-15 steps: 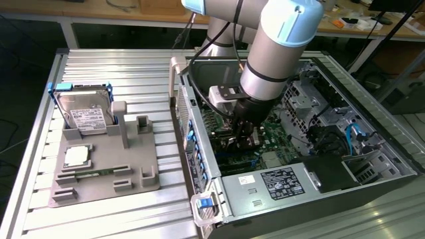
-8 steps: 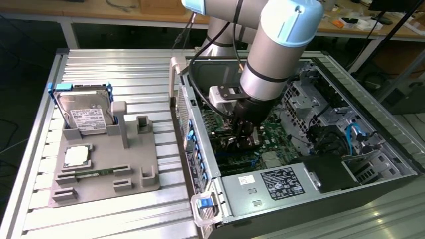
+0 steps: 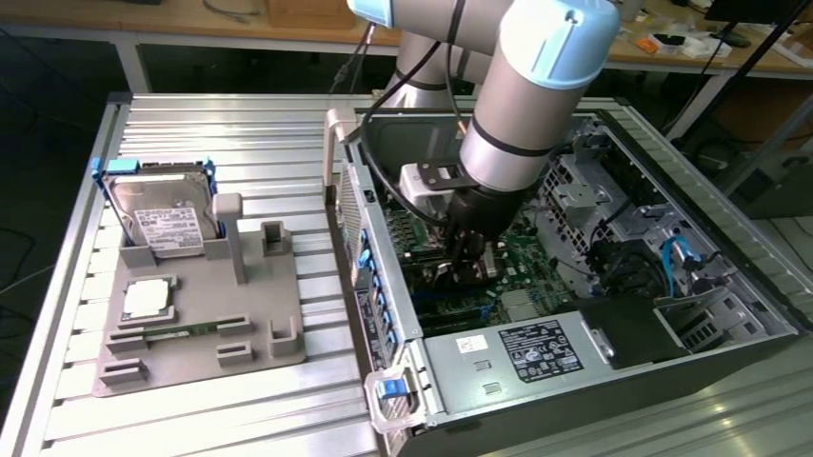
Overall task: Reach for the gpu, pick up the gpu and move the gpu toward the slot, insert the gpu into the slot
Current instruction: 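Insert the gpu into the slot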
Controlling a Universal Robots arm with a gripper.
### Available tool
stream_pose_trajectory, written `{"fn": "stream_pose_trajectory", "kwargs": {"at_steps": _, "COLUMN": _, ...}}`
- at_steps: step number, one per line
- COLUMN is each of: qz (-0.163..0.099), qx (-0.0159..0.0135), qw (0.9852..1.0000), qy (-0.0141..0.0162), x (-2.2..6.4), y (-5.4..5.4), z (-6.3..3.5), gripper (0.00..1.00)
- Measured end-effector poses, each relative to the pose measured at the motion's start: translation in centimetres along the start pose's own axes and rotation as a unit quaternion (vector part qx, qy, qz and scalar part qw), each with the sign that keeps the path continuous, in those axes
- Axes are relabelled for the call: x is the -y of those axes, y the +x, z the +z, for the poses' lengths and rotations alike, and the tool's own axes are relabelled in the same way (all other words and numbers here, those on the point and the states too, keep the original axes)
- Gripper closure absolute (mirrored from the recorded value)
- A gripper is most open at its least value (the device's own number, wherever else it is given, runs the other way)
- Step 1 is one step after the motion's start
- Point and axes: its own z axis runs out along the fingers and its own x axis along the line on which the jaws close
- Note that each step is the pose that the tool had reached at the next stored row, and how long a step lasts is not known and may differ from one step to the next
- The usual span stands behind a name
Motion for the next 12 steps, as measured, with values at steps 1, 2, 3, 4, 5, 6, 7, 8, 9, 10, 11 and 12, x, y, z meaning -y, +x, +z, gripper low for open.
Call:
{"fn": "stream_pose_trajectory", "kwargs": {"at_steps": 1, "qz": 0.000, "qx": -0.0001, "qw": 1.0000, "qy": 0.0000, "x": -0.01, "y": 0.01, "z": -0.14, "gripper": 0.73}}
{"fn": "stream_pose_trajectory", "kwargs": {"at_steps": 2, "qz": 0.000, "qx": 0.0000, "qw": 1.0000, "qy": 0.0000, "x": -0.01, "y": 0.01, "z": -0.28, "gripper": 0.73}}
{"fn": "stream_pose_trajectory", "kwargs": {"at_steps": 3, "qz": 0.000, "qx": 0.0001, "qw": 1.0000, "qy": 0.0000, "x": -0.01, "y": 0.00, "z": -0.40, "gripper": 0.73}}
{"fn": "stream_pose_trajectory", "kwargs": {"at_steps": 4, "qz": 0.000, "qx": 0.0001, "qw": 1.0000, "qy": 0.0000, "x": -0.01, "y": 0.00, "z": -0.48, "gripper": 0.73}}
{"fn": "stream_pose_trajectory", "kwargs": {"at_steps": 5, "qz": 0.000, "qx": 0.0002, "qw": 1.0000, "qy": 0.0001, "x": -0.01, "y": 0.00, "z": -0.52, "gripper": 0.73}}
{"fn": "stream_pose_trajectory", "kwargs": {"at_steps": 6, "qz": 0.000, "qx": 0.0002, "qw": 1.0000, "qy": 0.0001, "x": -0.01, "y": 0.00, "z": -0.52, "gripper": 0.73}}
{"fn": "stream_pose_trajectory", "kwargs": {"at_steps": 7, "qz": 0.000, "qx": 0.0002, "qw": 1.0000, "qy": 0.0001, "x": -0.01, "y": 0.00, "z": -0.52, "gripper": 0.73}}
{"fn": "stream_pose_trajectory", "kwargs": {"at_steps": 8, "qz": 0.000, "qx": 0.0002, "qw": 1.0000, "qy": 0.0001, "x": -0.01, "y": 0.00, "z": -0.52, "gripper": 0.73}}
{"fn": "stream_pose_trajectory", "kwargs": {"at_steps": 9, "qz": 0.000, "qx": 0.0001, "qw": 1.0000, "qy": 0.0001, "x": -0.01, "y": 0.00, "z": -0.54, "gripper": 0.73}}
{"fn": "stream_pose_trajectory", "kwargs": {"at_steps": 10, "qz": 0.000, "qx": 0.0000, "qw": 1.0000, "qy": 0.0000, "x": -0.02, "y": 0.00, "z": -0.59, "gripper": 0.73}}
{"fn": "stream_pose_trajectory", "kwargs": {"at_steps": 11, "qz": 0.000, "qx": 0.0000, "qw": 1.0000, "qy": 0.0000, "x": -0.02, "y": 0.00, "z": -0.66, "gripper": 0.73}}
{"fn": "stream_pose_trajectory", "kwargs": {"at_steps": 12, "qz": 0.000, "qx": 0.0000, "qw": 1.0000, "qy": 0.0000, "x": -0.03, "y": 0.00, "z": -0.91, "gripper": 0.73}}
